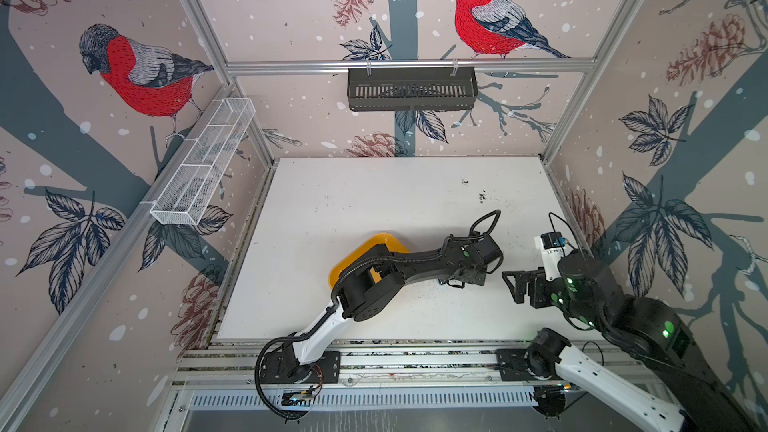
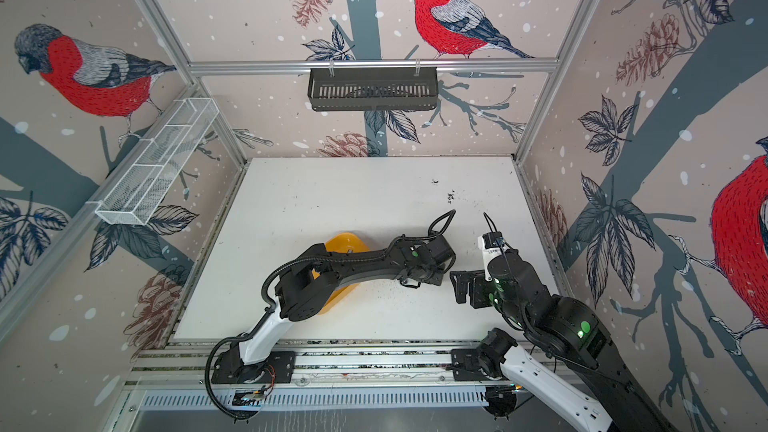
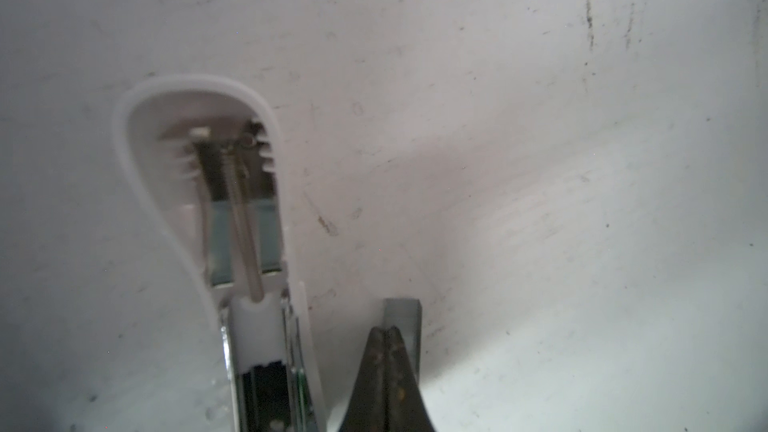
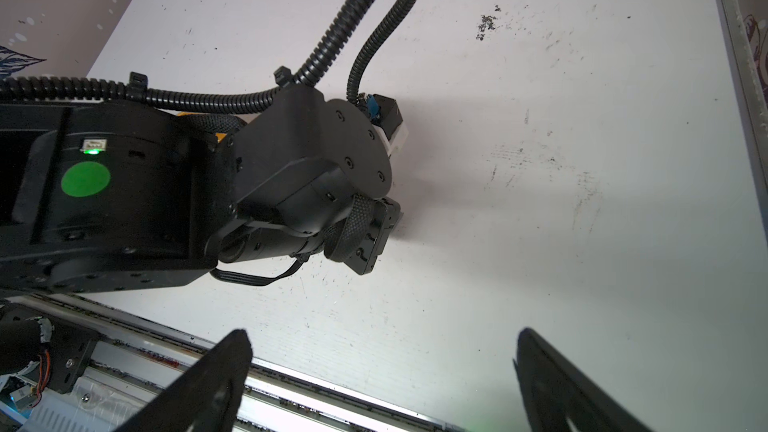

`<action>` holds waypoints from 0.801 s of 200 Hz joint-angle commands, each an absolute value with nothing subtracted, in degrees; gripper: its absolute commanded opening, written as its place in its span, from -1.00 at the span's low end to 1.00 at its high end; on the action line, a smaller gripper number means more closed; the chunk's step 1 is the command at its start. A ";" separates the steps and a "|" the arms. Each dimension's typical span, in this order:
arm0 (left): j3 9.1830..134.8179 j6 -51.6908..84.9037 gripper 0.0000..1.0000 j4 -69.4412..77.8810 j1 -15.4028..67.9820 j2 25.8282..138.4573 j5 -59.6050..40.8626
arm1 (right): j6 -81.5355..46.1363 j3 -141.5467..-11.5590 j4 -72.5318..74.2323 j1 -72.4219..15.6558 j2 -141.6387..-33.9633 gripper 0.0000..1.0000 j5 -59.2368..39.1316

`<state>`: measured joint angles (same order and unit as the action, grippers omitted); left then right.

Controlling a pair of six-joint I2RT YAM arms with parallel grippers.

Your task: Load the staples into the stapler

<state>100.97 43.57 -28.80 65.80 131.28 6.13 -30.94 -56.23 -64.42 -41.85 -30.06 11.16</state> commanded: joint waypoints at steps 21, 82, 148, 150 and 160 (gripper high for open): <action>100.51 42.77 -1.00 -33.45 65.94 130.01 6.86 | -30.75 -56.25 -64.07 -42.01 -30.30 0.99 12.74; 98.16 38.32 -1.00 -28.03 65.39 123.14 3.32 | -30.79 -57.19 -61.58 -41.96 -29.47 0.96 12.53; 85.95 32.76 -1.00 -17.17 58.53 110.47 -8.71 | -31.24 -57.57 -54.11 -42.01 -27.96 0.89 8.52; 85.63 32.49 -1.00 -16.99 58.12 110.01 -9.23 | -31.32 -57.57 -53.76 -42.01 -27.95 0.89 8.35; 84.16 31.36 -1.00 -16.44 56.16 108.03 -11.57 | -31.54 -57.35 -52.52 -42.01 -27.95 0.88 7.62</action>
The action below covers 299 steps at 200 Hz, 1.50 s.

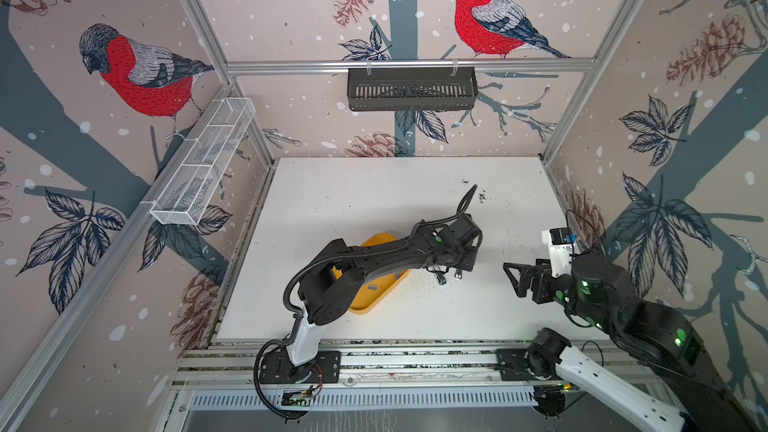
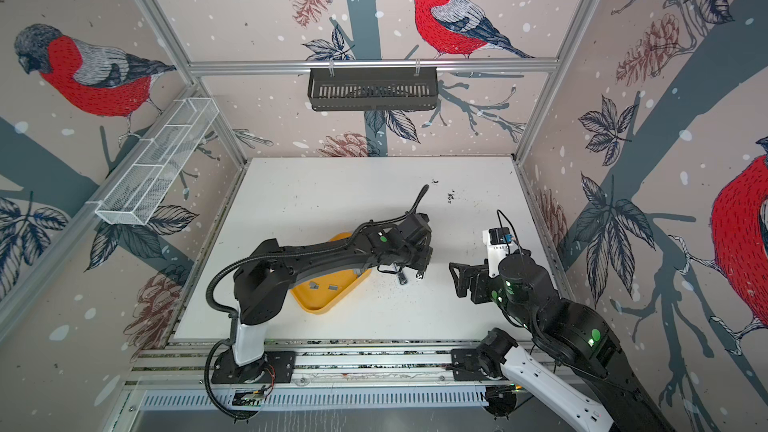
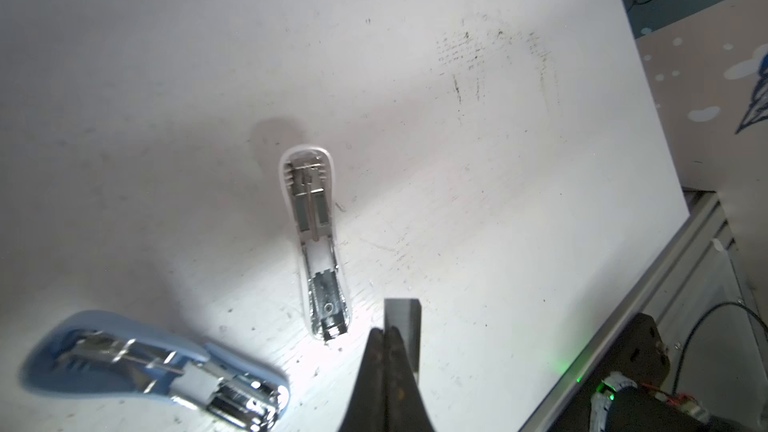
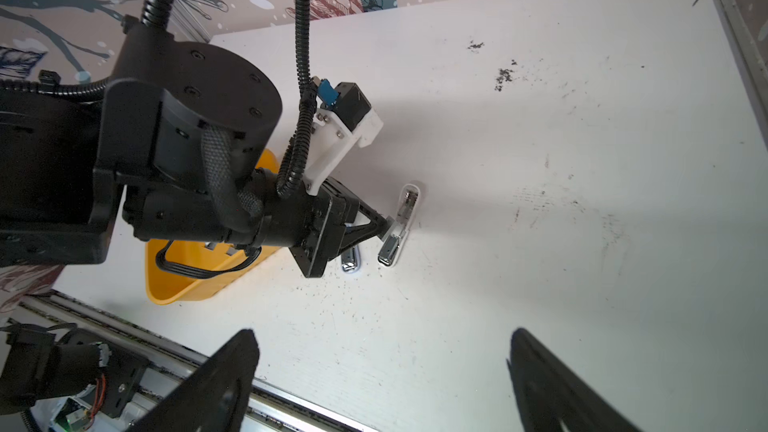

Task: Load the staples into the stapler
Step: 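Lift the staple strip with the left gripper while the right arm rises toward it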

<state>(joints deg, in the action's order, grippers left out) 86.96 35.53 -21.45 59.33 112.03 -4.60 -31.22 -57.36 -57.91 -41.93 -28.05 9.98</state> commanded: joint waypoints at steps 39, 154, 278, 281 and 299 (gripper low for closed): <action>79.39 25.77 -1.00 -14.35 48.09 100.89 -22.80 | -33.20 -54.23 -43.96 -42.03 -28.04 0.82 4.07; 75.91 14.11 -1.00 -14.70 27.86 95.61 -57.51 | -41.78 -37.32 2.42 -40.75 -35.51 0.59 -13.55; 68.88 32.95 -1.00 9.43 24.61 94.03 -71.88 | -56.82 -24.72 47.81 -32.44 -50.11 0.31 -27.11; 68.36 34.14 -1.00 10.84 24.61 93.88 -71.89 | -57.08 -24.58 48.66 -32.43 -50.54 0.30 -27.25; 66.05 39.67 -1.00 17.08 24.61 93.29 -71.88 | -58.34 -24.17 51.78 -32.43 -52.69 0.27 -27.08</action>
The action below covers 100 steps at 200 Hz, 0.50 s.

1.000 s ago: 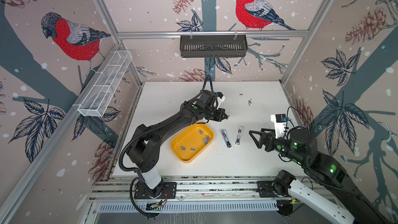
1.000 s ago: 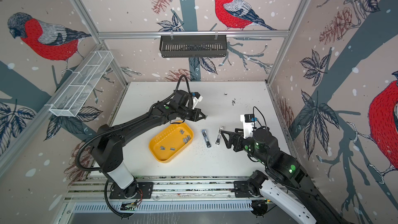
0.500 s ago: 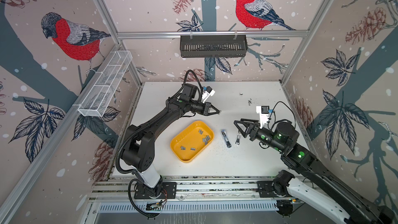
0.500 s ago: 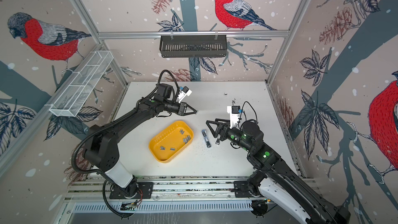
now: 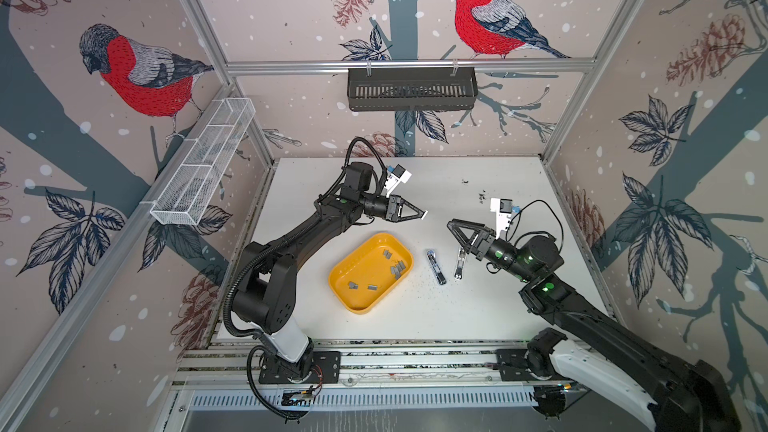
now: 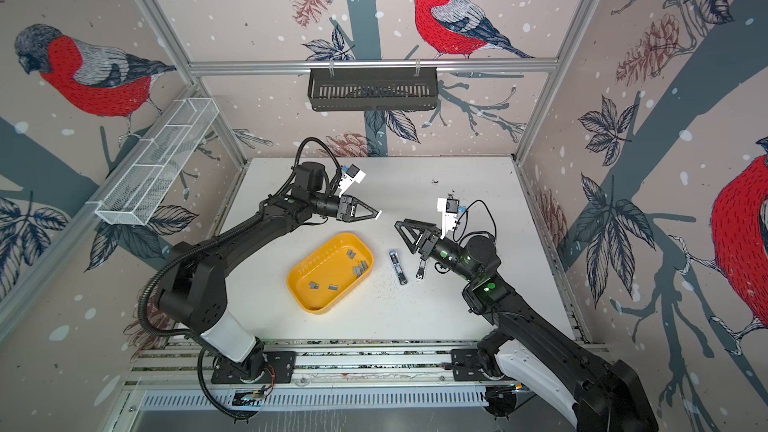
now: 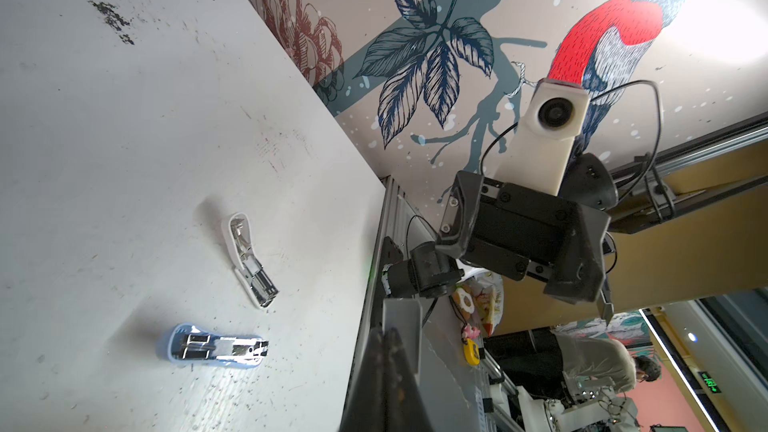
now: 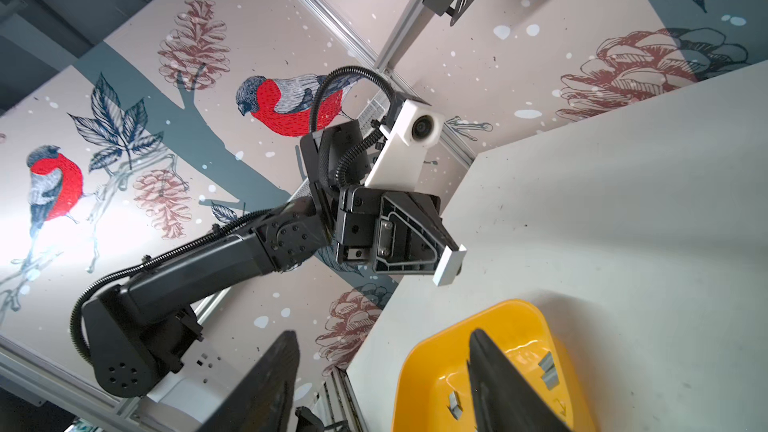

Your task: Load the staples into the stapler

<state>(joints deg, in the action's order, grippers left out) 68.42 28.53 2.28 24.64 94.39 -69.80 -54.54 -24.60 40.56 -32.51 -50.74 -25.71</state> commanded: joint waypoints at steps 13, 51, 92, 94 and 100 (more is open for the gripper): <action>64.54 43.49 -1.00 21.40 24.60 92.86 -71.82 | -58.90 -24.17 52.83 -32.43 -54.12 0.24 -26.85; 60.27 53.79 -1.00 34.96 24.61 92.57 -72.42 | -61.49 -24.24 57.76 -32.82 -58.71 0.14 -26.89; 59.58 53.97 -1.00 35.72 24.70 91.94 -72.42 | -62.66 -24.94 61.43 -34.00 -63.30 0.10 -25.67; 59.57 53.92 -1.00 35.76 24.70 91.91 -72.42 | -62.71 -24.96 61.72 -33.99 -63.55 0.10 -25.60; 59.39 53.85 -1.00 35.78 24.65 91.86 -72.31 | -62.96 -25.04 62.45 -34.17 -64.24 0.09 -25.52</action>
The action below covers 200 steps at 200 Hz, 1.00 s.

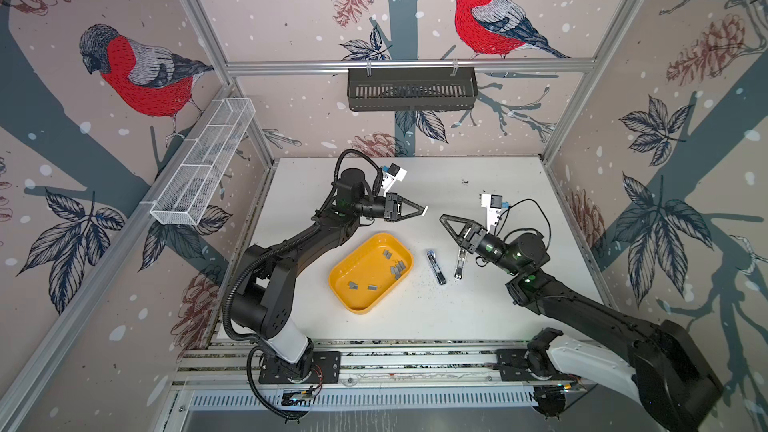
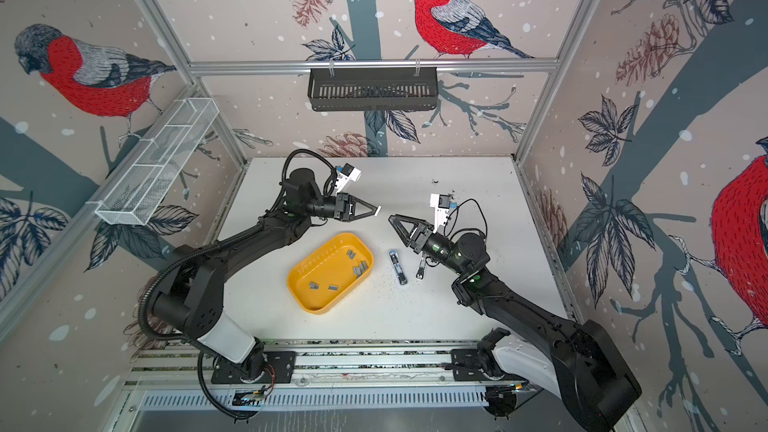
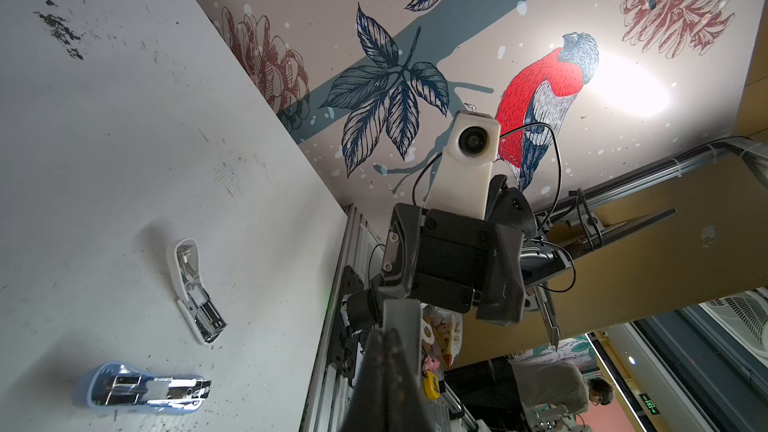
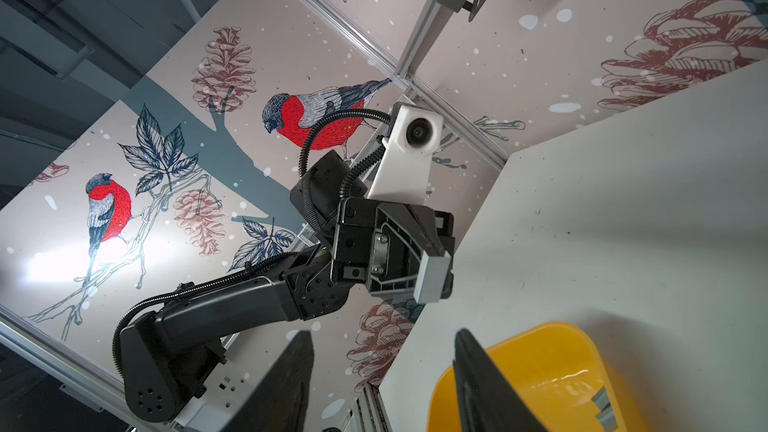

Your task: Load the staples into the stapler

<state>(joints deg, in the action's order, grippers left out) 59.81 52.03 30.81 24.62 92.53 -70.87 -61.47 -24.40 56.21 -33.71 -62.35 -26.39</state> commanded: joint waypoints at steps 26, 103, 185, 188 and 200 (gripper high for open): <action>59.18 53.79 -1.00 35.90 24.70 91.50 -72.36 | -63.55 -26.09 65.03 -34.53 -67.06 0.08 -25.48; 58.86 53.88 -1.00 36.09 25.46 91.05 -72.23 | -63.90 -29.59 67.10 -35.31 -71.54 0.06 -25.66; 58.79 54.05 -1.00 36.38 26.20 91.13 -72.06 | -63.99 -30.67 67.72 -35.86 -74.75 -0.14 -25.50; 58.75 54.05 -1.00 36.37 26.27 91.10 -72.07 | -63.99 -30.67 67.71 -35.86 -74.72 -0.14 -25.49; 58.78 54.21 -1.00 36.45 26.26 91.14 -72.06 | -63.98 -30.76 67.52 -35.86 -74.78 -0.21 -25.49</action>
<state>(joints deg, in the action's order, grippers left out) 58.85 53.15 32.69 26.15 91.55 -70.87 -64.25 -30.33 64.73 -35.79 -74.67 -25.78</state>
